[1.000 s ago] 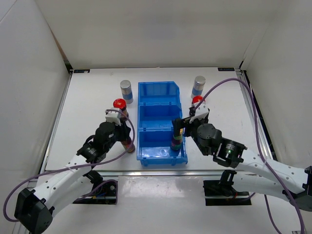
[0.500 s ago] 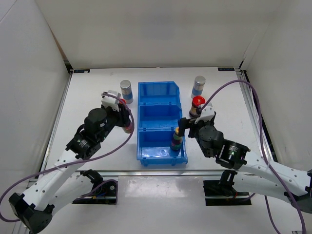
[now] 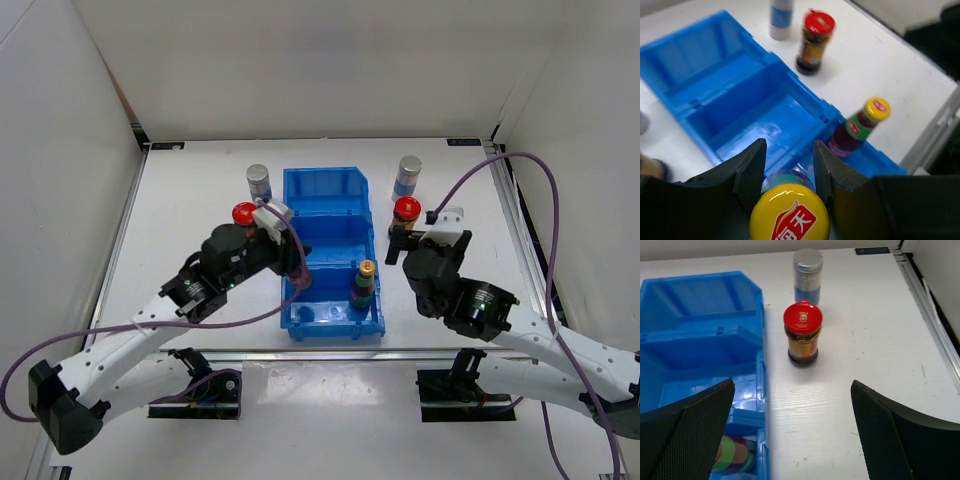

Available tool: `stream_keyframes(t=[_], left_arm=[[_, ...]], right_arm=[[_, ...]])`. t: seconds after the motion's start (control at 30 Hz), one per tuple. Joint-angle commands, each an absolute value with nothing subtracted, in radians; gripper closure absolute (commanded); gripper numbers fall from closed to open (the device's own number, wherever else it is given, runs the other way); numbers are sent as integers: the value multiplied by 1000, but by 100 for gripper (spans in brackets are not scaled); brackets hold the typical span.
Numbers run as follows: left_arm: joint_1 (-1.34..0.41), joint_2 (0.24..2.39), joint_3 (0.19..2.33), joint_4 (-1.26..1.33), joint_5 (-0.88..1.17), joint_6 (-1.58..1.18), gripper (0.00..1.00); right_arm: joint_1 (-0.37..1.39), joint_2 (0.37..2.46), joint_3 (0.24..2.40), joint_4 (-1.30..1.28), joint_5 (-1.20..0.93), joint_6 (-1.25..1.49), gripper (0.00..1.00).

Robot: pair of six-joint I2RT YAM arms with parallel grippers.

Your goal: Organize the condiment bottles

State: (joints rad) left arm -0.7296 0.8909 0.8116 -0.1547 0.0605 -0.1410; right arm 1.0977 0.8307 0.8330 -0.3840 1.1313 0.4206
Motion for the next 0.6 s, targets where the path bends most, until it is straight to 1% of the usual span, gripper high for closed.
stream_keyframes(t=[0.0, 0.3, 0.47, 0.5, 0.53, 0.57], left_arm=[[-814, 903, 805, 1, 57, -94, 89], [-926, 989, 680, 100, -104, -84, 89], [-937, 1029, 621, 136, -169, -75, 89], [-937, 1040, 621, 146, -169, -84, 88], [-937, 1040, 611, 155, -179, -84, 83], [-937, 1051, 611, 155, -179, -84, 83]], right_arm=[[1081, 830, 893, -411, 1235, 456, 0], [1072, 801, 884, -440, 1226, 456, 0], [1072, 801, 874, -440, 1215, 456, 0], [1072, 801, 874, -440, 1215, 456, 0], [1072, 801, 874, -440, 1215, 456, 0], [1072, 801, 874, -449, 1215, 456, 0]])
